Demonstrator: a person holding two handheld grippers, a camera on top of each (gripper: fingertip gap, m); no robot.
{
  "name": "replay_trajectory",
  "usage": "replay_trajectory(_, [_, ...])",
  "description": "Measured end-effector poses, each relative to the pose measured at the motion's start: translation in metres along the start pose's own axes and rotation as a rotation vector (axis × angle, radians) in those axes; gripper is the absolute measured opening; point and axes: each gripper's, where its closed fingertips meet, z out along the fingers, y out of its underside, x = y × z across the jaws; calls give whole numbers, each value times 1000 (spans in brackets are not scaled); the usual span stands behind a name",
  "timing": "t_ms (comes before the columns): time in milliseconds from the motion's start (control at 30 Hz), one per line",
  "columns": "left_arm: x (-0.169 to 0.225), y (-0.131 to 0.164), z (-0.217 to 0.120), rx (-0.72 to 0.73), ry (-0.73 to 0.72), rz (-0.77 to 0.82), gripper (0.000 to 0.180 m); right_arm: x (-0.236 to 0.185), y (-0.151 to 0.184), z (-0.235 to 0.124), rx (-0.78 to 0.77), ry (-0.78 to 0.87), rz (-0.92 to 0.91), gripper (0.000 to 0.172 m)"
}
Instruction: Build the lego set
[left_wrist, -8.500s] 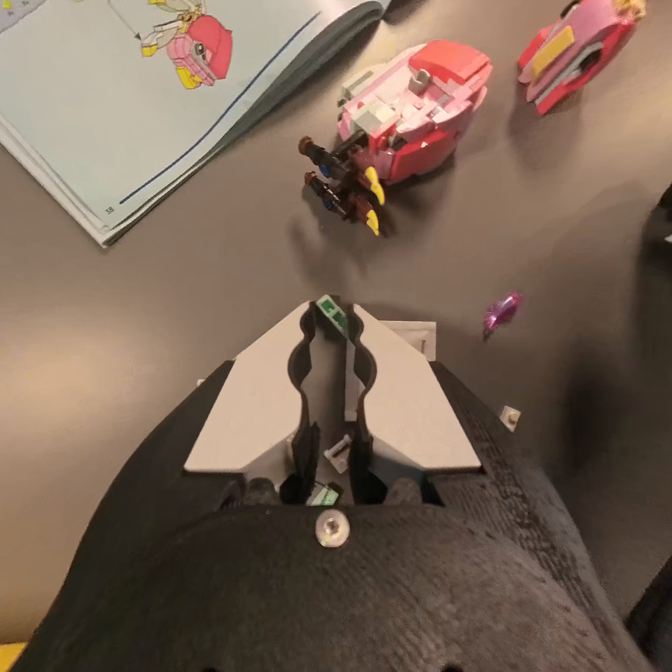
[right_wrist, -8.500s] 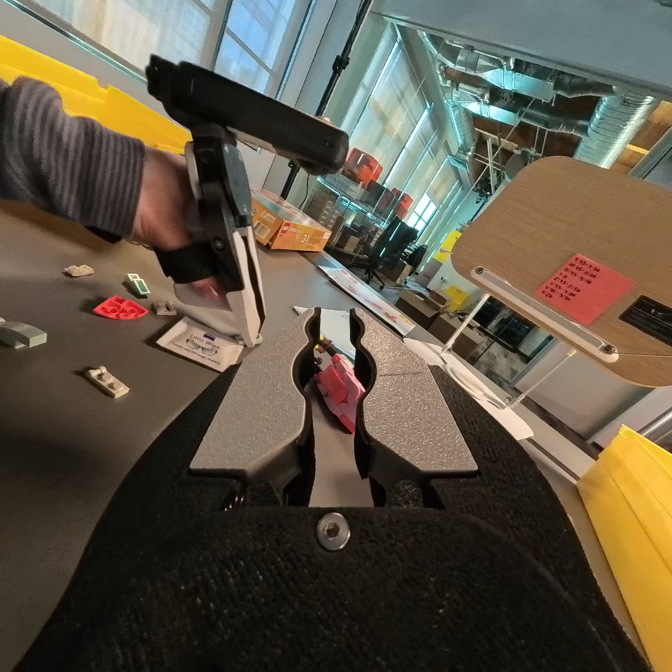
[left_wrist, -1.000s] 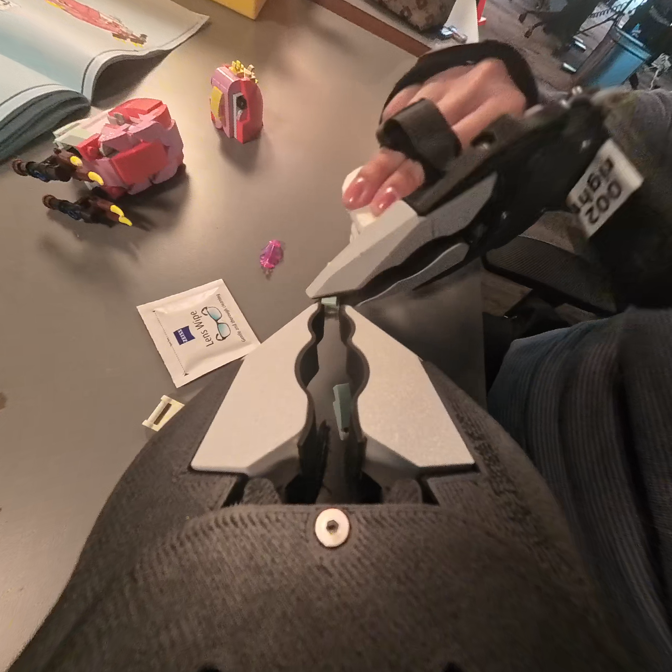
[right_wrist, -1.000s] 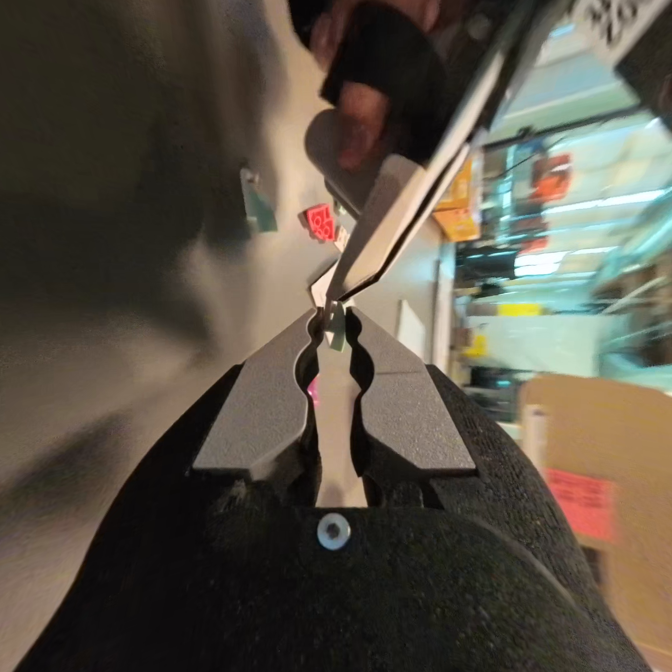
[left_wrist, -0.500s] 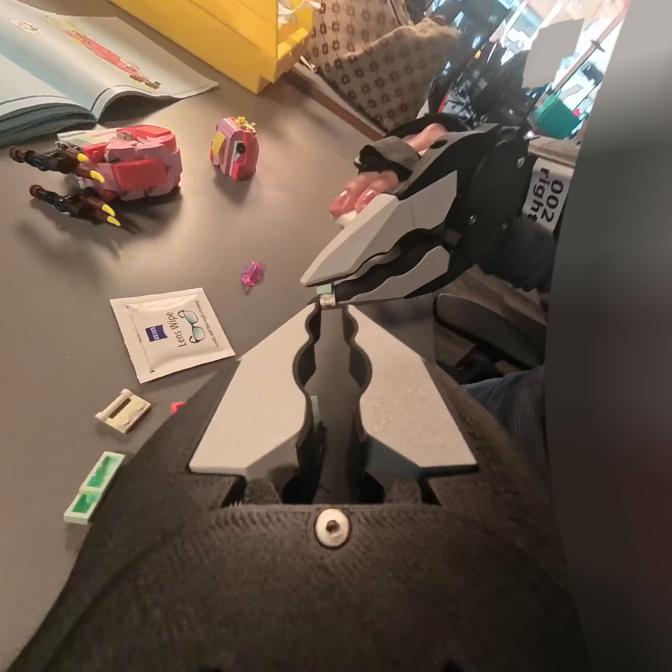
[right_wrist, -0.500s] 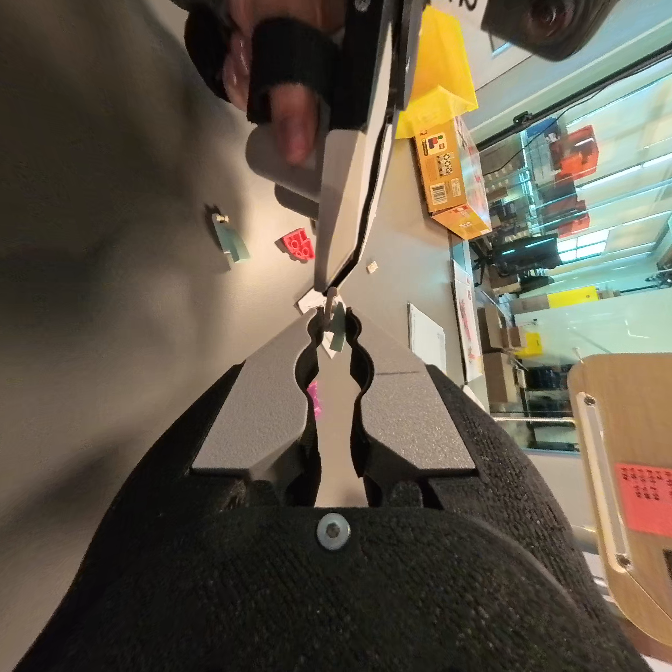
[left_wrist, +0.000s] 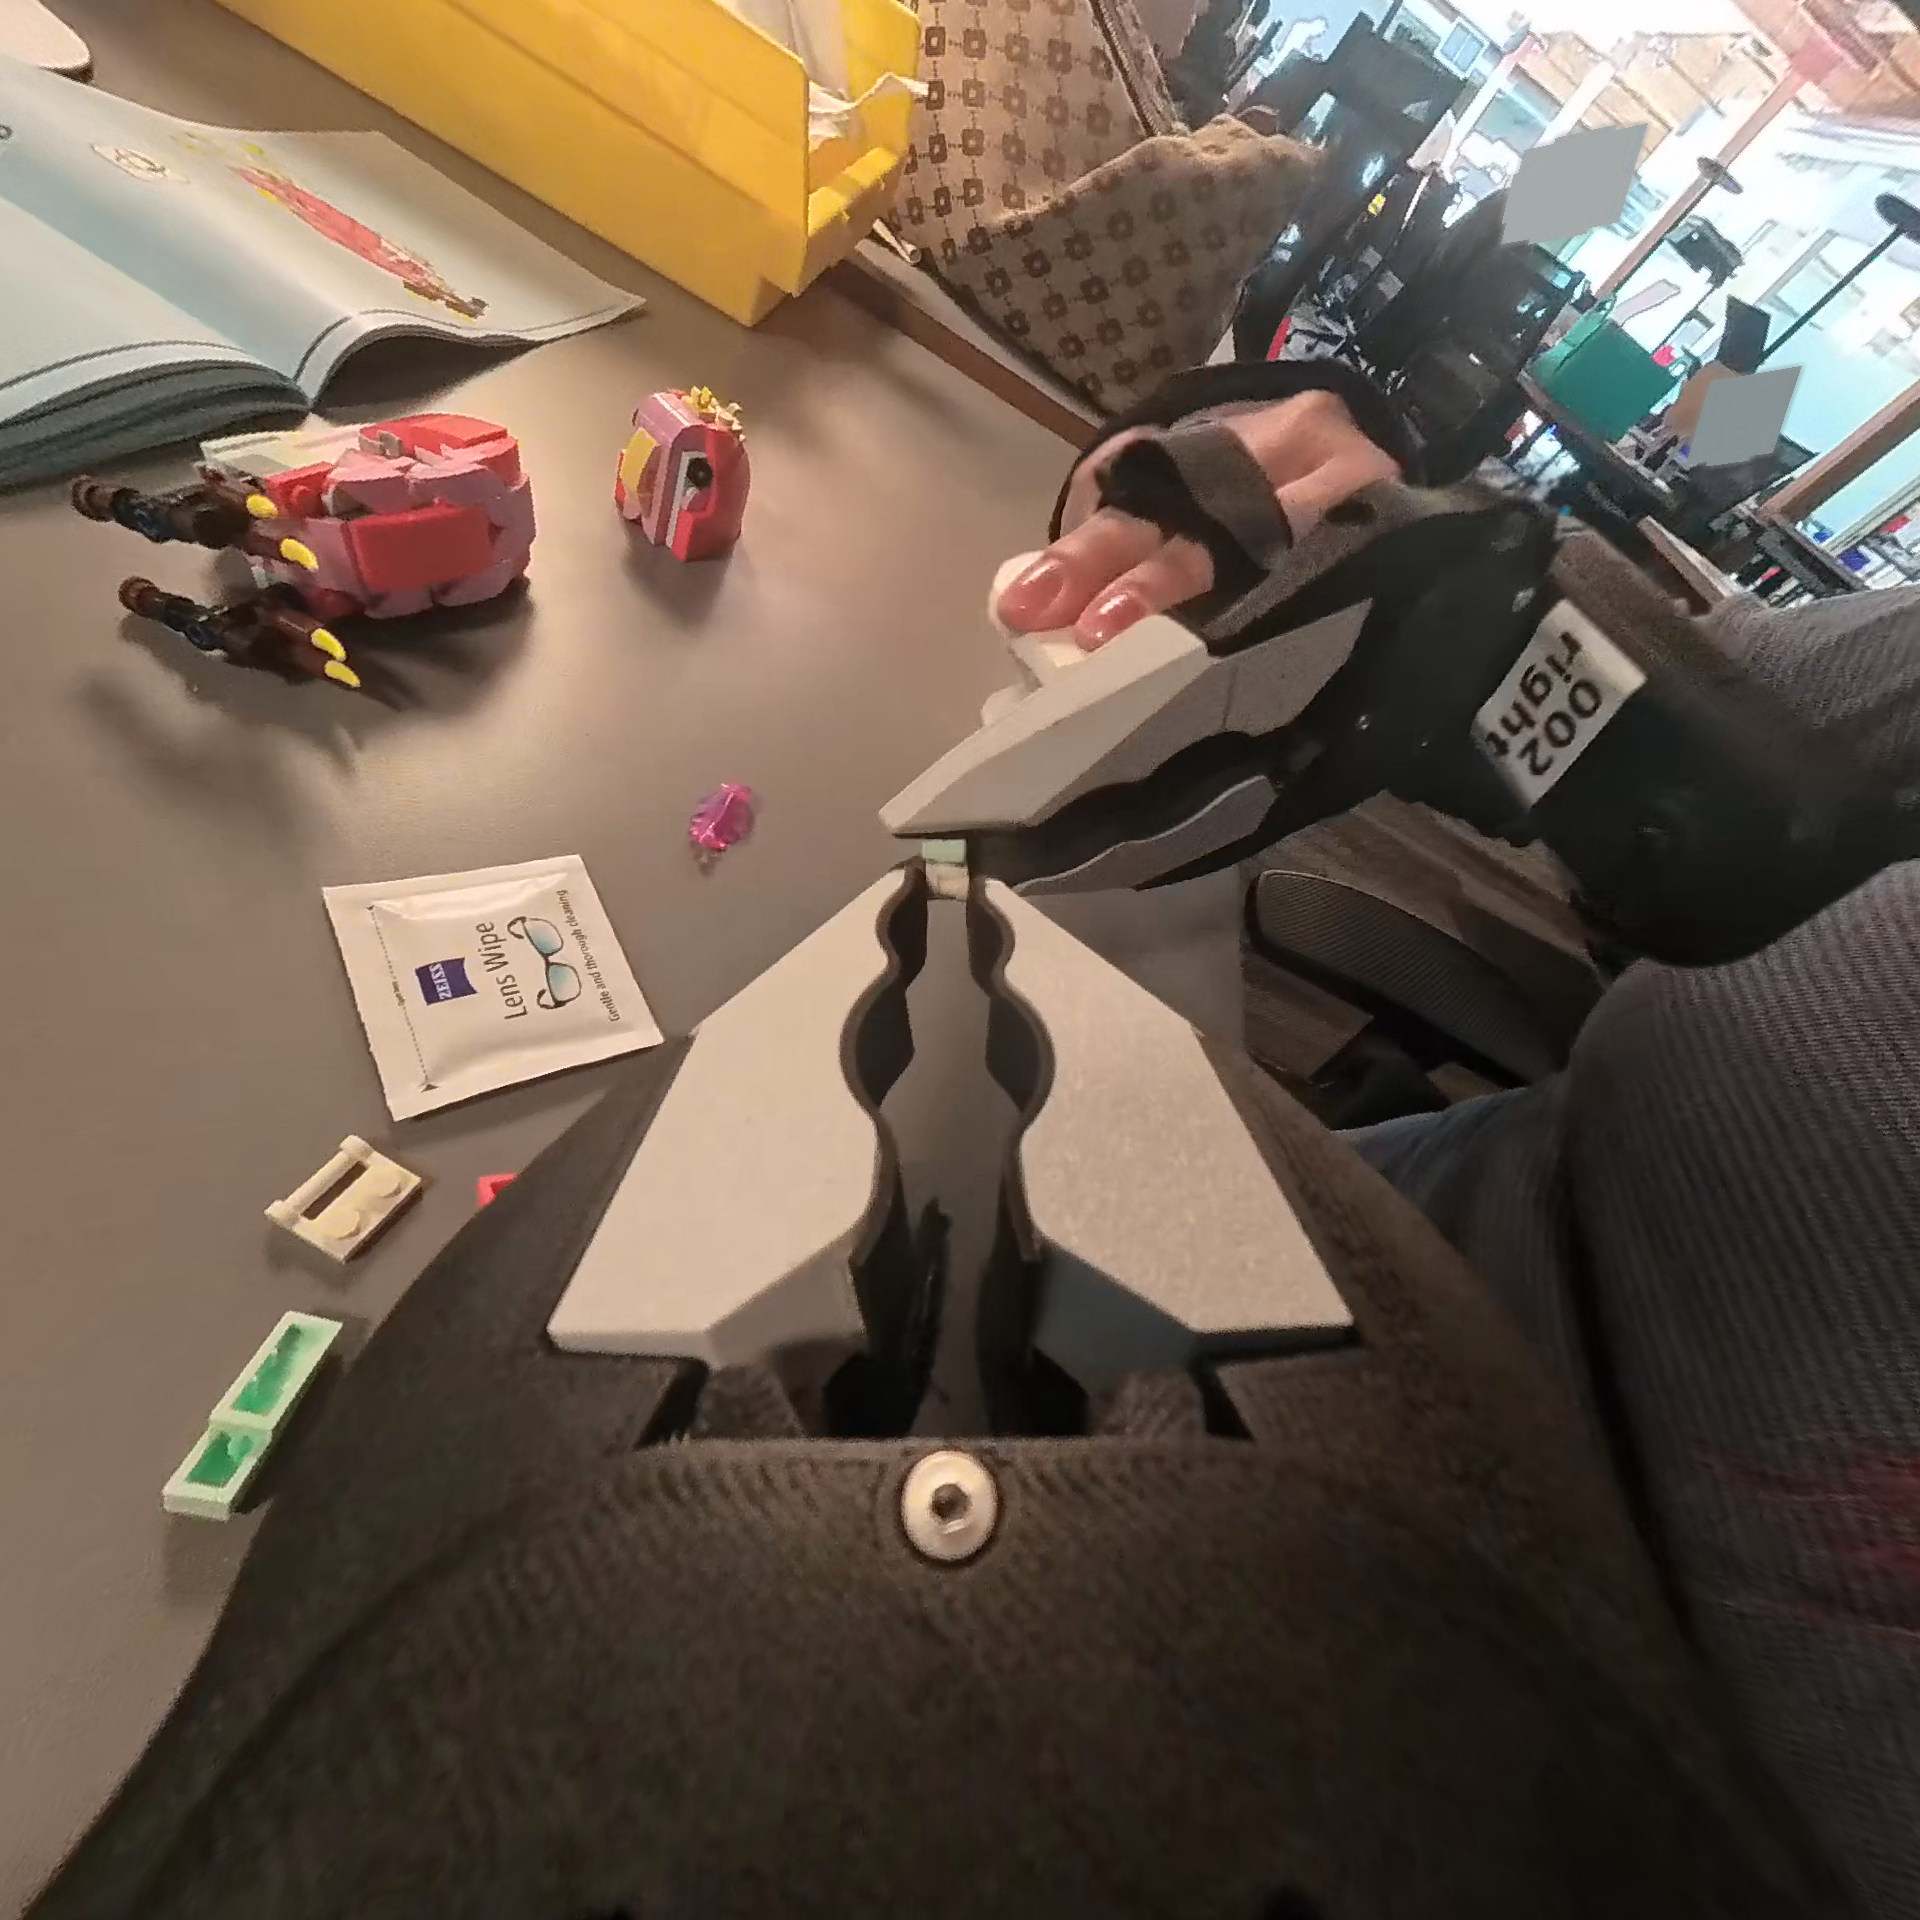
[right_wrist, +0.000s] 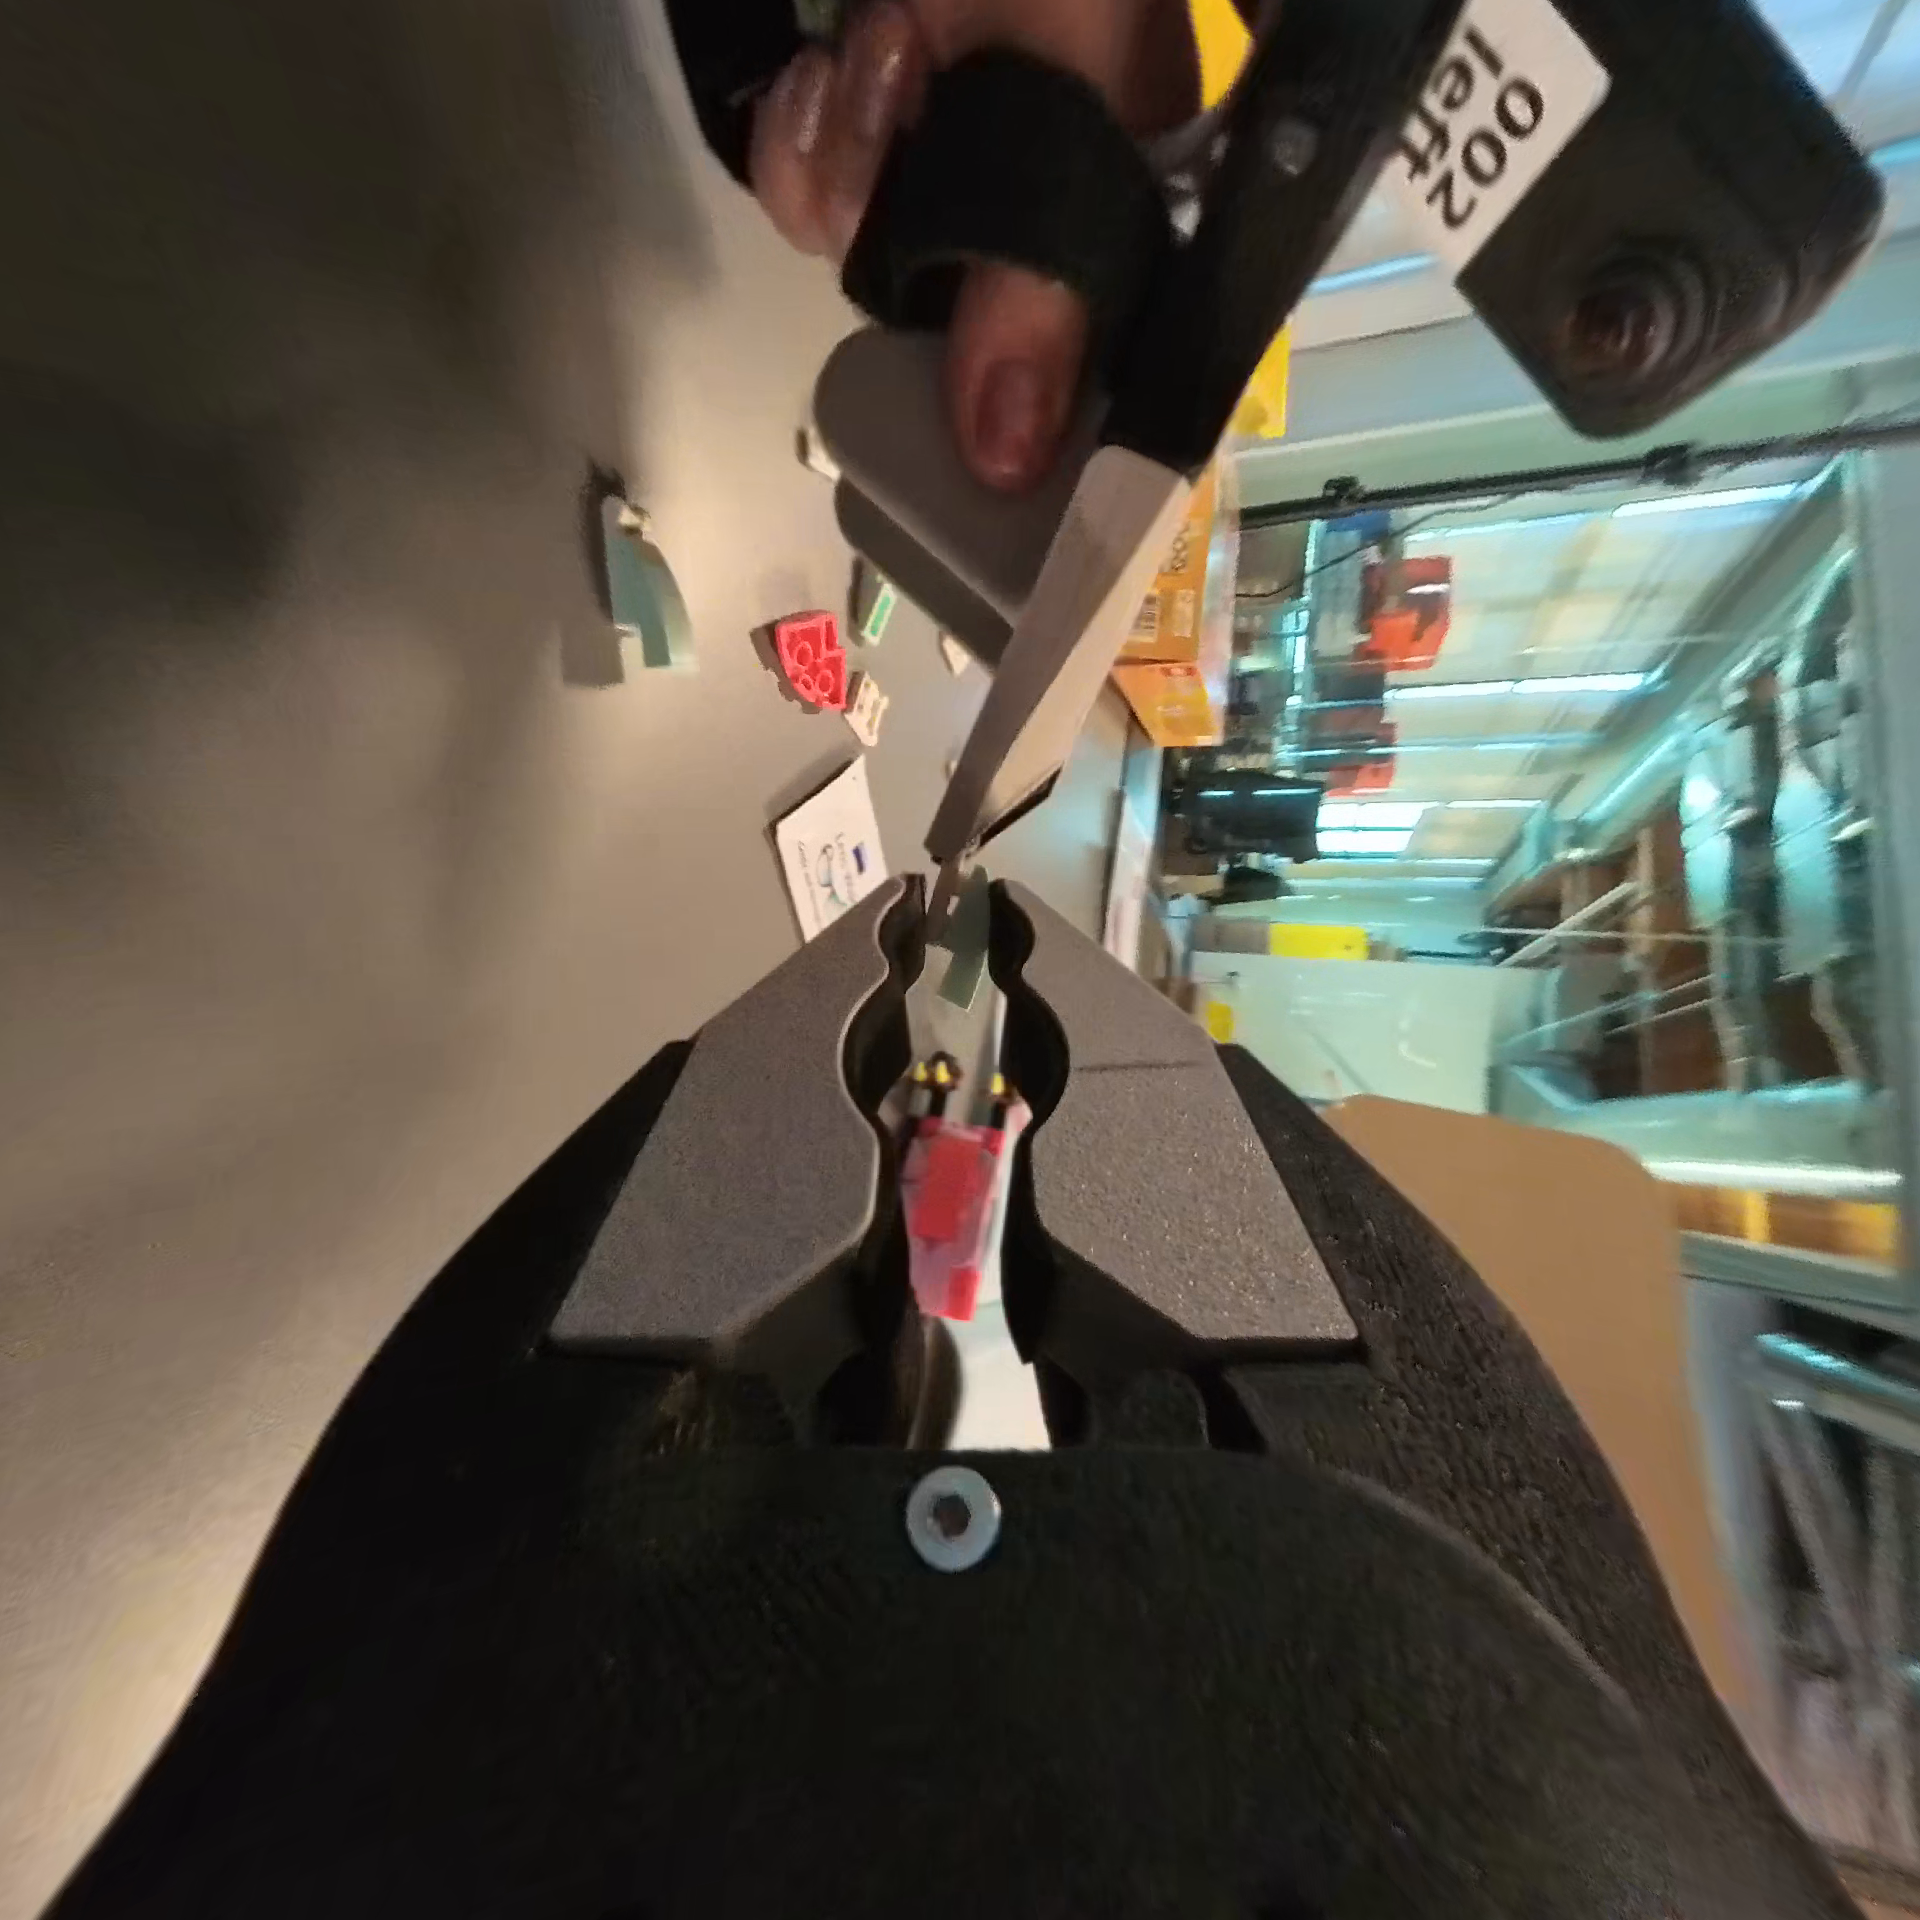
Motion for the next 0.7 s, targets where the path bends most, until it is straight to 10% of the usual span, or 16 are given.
replay_trajectory(233, [2,-3,0,-30,-15,40,5,4,-2,-3,-43,67,-244,9])
replay_trajectory(500, [-4,3,4,-47,-32,21,6,-8,3,3,39,-106,264,11])
replay_trajectory(700, [-26,25,7,-196,-162,98,6,-20,18,5,2,-183,443,46])
